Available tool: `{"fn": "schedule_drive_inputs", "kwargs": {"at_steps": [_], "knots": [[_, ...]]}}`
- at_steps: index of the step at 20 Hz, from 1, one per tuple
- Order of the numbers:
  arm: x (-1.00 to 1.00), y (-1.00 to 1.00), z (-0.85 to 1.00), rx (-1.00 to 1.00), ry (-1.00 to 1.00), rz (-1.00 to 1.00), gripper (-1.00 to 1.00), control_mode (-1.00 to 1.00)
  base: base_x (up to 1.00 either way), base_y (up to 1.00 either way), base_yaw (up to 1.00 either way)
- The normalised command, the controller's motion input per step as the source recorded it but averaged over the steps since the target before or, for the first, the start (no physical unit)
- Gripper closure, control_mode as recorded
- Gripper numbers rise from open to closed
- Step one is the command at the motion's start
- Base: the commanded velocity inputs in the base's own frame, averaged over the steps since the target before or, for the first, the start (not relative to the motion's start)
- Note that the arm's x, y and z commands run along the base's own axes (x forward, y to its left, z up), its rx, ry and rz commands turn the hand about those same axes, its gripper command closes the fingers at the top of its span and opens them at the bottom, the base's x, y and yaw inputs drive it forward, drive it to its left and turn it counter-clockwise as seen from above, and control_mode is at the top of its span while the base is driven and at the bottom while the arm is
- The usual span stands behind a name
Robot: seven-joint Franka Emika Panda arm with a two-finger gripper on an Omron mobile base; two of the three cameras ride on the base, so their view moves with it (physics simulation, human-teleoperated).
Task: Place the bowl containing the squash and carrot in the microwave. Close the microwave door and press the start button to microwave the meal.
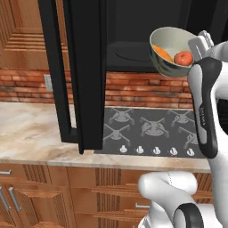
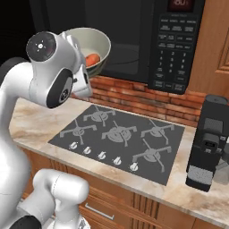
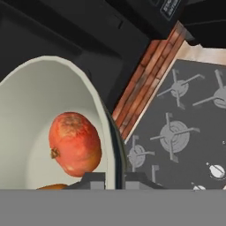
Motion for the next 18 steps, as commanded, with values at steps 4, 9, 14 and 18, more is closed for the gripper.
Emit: {"fn": "schedule_drive_inputs", "kwargs": {"at_steps": [4, 9, 14, 18], "knots": [[0.52, 0.00, 0.00, 0.01, -0.01, -0.10, 1.00, -1.00, 0.00, 0.00, 0.00], [0.48, 0.00, 0.08, 0.03, 0.00, -0.10, 1.00, -1.00, 0.00, 0.00, 0.00], [0.39, 0.00, 0.20, 0.03, 0.00, -0.07, 1.00, -1.00, 0.00, 0.00, 0.00], [0.34, 0.00, 0.24, 0.04, 0.00, -0.05, 1.00, -1.00, 0.00, 0.00, 0.00]]}}
